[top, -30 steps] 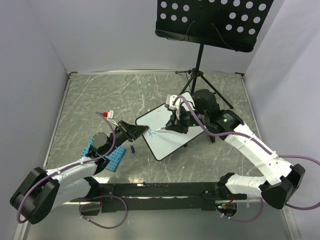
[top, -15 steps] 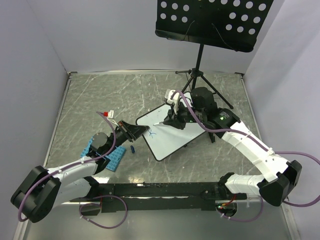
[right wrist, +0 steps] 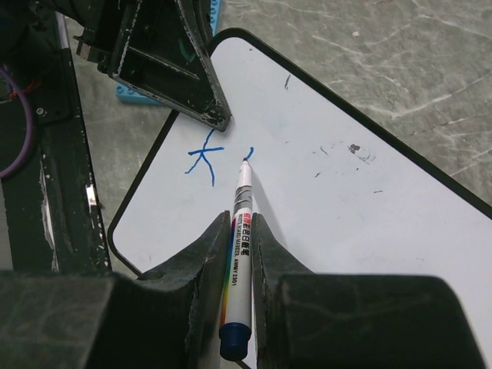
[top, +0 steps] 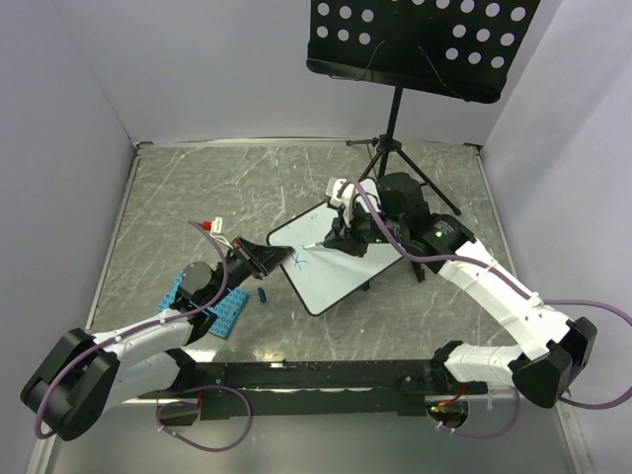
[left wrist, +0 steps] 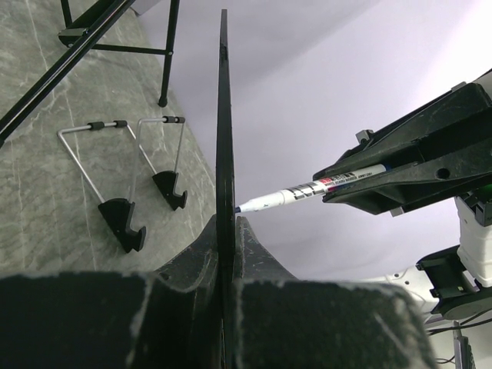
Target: Write a sentence on the whiteboard
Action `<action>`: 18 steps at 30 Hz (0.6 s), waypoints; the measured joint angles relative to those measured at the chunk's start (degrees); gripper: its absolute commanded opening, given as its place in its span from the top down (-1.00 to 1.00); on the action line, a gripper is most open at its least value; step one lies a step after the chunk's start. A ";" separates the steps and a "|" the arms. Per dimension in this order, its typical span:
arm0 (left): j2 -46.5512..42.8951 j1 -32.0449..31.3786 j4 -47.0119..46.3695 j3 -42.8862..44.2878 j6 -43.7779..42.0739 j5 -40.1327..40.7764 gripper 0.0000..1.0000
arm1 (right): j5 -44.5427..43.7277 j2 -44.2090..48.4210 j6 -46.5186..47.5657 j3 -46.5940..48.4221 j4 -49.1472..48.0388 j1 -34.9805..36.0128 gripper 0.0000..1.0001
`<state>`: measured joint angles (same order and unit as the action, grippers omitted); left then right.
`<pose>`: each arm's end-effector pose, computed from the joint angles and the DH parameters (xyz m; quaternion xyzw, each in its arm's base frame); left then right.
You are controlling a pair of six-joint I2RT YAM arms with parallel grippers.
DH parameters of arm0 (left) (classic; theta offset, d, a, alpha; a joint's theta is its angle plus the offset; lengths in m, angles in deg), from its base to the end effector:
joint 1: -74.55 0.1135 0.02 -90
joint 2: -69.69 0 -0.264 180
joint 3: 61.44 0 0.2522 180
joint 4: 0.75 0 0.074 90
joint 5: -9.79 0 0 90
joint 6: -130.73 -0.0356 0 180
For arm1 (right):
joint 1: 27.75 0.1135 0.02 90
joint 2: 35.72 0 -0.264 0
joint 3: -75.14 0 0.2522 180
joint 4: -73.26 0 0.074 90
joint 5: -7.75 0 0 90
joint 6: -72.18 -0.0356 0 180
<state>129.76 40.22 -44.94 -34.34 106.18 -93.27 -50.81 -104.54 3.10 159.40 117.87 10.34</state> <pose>0.1660 -0.1231 0.2262 -0.0845 0.6309 -0.6337 0.4395 0.1923 0.1743 0.3759 -0.5282 0.6549 0.3038 0.4470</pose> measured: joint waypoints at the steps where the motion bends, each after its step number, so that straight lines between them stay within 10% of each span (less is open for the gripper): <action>1: 0.00 0.00 0.00 0.00 0.07 0.04 0.98 | 0.15 0.00 0.00 0.00 0.04 0.00 1.00; 18: 0.20 0.00 -1.31 0.00 0.46 0.00 0.98 | 3.93 1.95 0.42 -0.55 0.31 -0.02 1.00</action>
<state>129.96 40.22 -46.25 -34.34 106.64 -93.27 -46.87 -102.60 3.52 158.85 118.17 10.32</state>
